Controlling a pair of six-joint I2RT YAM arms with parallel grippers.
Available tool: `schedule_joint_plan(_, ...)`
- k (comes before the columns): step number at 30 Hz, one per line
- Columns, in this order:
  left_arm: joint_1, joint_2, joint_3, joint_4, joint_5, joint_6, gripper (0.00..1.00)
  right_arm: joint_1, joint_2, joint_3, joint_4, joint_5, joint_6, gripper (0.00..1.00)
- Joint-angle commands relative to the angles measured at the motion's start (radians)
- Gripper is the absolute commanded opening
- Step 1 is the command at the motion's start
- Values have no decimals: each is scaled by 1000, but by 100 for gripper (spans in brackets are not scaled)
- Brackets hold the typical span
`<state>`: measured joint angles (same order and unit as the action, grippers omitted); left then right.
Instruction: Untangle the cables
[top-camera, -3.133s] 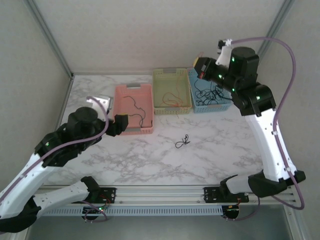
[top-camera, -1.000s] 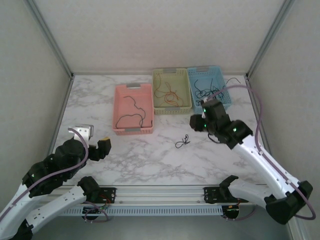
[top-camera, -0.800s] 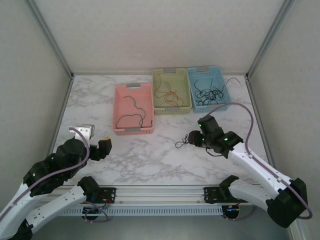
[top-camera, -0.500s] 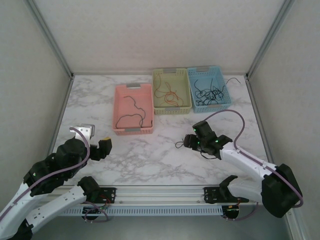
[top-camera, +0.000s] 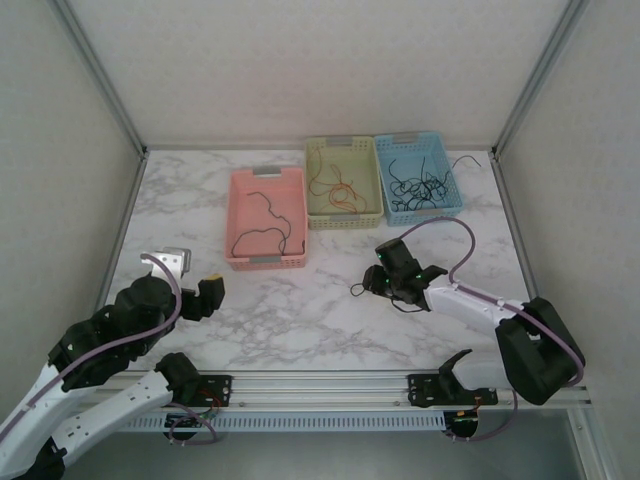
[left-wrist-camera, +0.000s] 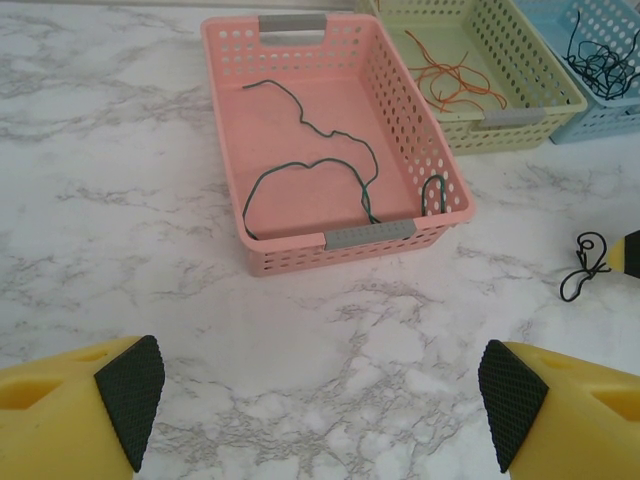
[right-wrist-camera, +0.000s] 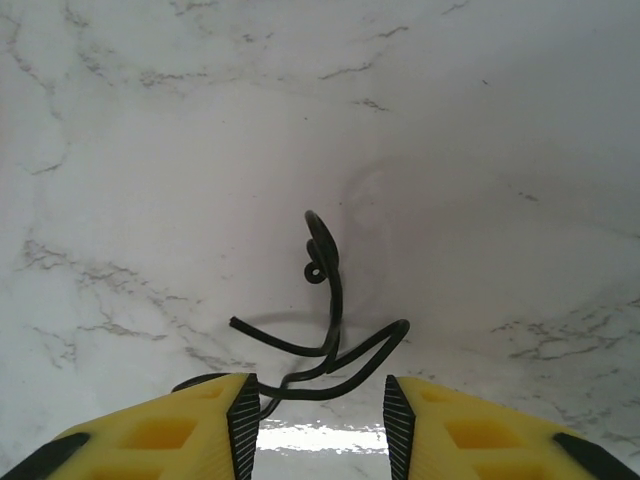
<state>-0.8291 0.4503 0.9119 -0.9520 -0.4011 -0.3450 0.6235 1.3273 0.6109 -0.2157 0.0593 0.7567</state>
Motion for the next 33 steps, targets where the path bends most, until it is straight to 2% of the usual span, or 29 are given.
schedule_joint_plan(1, 12, 8, -11, 13, 10, -9, 85, 1, 40, 24, 40, 53, -14, 38)
schedule_joint_plan(13, 18, 18, -13, 15, 11, -7, 85, -5, 144, 73, 76, 46, -59, 19)
schedule_joint_plan(19, 19, 18, -13, 15, 13, -8, 85, -8, 171, 94, 60, 40, -62, 0)
schedule_joint_plan(25, 19, 19, -13, 16, 15, -8, 86, -8, 85, 86, 31, 46, -91, 0)
schedule_joint_plan(33, 19, 43, -4, 9, 9, -20, 86, -29, -154, 192, -175, 87, -160, 0)
